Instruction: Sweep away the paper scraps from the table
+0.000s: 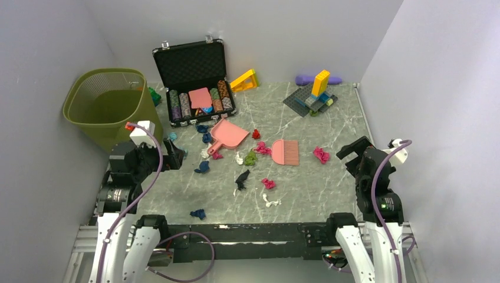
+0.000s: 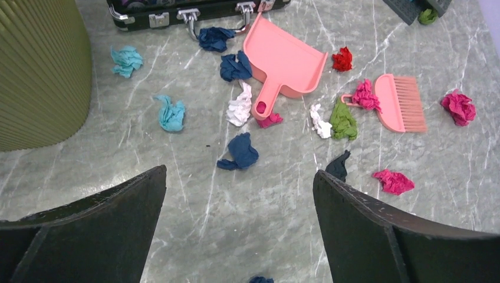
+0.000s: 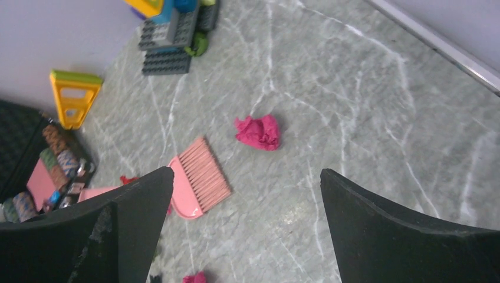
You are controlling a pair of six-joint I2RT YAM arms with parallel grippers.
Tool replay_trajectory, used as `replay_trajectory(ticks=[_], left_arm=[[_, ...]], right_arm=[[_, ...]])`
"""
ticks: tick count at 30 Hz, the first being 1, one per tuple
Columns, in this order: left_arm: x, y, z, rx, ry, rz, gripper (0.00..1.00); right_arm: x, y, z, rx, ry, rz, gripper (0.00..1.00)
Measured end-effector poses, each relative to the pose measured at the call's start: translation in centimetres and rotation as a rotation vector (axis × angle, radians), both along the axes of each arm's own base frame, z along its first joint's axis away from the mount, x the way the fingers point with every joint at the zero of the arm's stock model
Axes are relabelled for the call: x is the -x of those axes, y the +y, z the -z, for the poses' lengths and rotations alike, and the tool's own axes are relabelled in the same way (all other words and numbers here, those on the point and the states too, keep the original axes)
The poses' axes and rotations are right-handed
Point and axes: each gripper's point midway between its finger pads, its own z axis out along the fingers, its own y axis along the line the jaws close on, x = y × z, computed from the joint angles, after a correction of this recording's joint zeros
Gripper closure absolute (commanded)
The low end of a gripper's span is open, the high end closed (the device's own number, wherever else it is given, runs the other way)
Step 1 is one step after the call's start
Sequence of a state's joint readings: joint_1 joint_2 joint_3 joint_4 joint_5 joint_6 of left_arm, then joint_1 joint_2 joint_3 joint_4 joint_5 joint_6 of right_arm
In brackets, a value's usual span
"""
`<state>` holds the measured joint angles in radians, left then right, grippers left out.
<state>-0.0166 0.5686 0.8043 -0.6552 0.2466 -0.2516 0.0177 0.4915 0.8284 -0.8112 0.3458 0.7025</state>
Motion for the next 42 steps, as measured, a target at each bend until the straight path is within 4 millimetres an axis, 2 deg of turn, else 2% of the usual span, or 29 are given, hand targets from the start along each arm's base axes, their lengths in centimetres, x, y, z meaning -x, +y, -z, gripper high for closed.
replay_trajectory(ticks=[6, 13, 16, 22, 25, 27, 30, 34, 38, 42], left_arm=[[0.1, 0.0, 1.4, -0.002, 0.031, 0.005, 0.02], [-0.2, -0.5, 1.6, 0.007, 0.043, 0.03, 0.02], [-0.4, -0.9, 1.7, 0.016, 0.051, 0.05, 0.02], [-1.4, -2.0, 2.3, 0.056, 0.082, 0.103, 0.02], [-2.3, -3.0, 2.9, 0.11, 0.123, 0.139, 0.02], [-2.9, -3.3, 3.5, 0.135, 0.155, 0.14, 0.02], [-3.6, -3.7, 3.8, 0.157, 0.172, 0.136, 0.02], [-4.2, -4.5, 3.4, 0.172, 0.154, 0.153, 0.02], [-4.4, -5.6, 3.5, 0.176, 0.159, 0.18, 0.02], [-4.4, -6.3, 3.6, 0.18, 0.164, 0.201, 0.02]], right_arm=[[1.1, -1.5, 1.0, 0.004, 0.048, 0.103, 0.0], [1.9, -1.9, 2.0, -0.031, 0.091, 0.171, 0.0], [2.0, -1.9, 1.8, -0.038, 0.077, 0.173, 0.0], [1.3, -1.0, 1.7, -0.1, 0.037, 0.155, 0.0], [0.2, -0.4, 3.1, -0.153, 0.095, 0.168, 0.06], [-0.9, 0.3, 4.6, -0.196, 0.167, 0.17, 0.11], [-2.6, 2.1, 7.3, -0.266, 0.29, 0.137, 0.11], [-4.5, 6.5, 10.4, -0.306, 0.439, 0.056, 0.11], [-6.8, 12.7, 10.5, -0.331, 0.492, -0.021, 0.19], [-9.2, 16.6, 10.8, -0.387, 0.519, 0.0, 0.22]])
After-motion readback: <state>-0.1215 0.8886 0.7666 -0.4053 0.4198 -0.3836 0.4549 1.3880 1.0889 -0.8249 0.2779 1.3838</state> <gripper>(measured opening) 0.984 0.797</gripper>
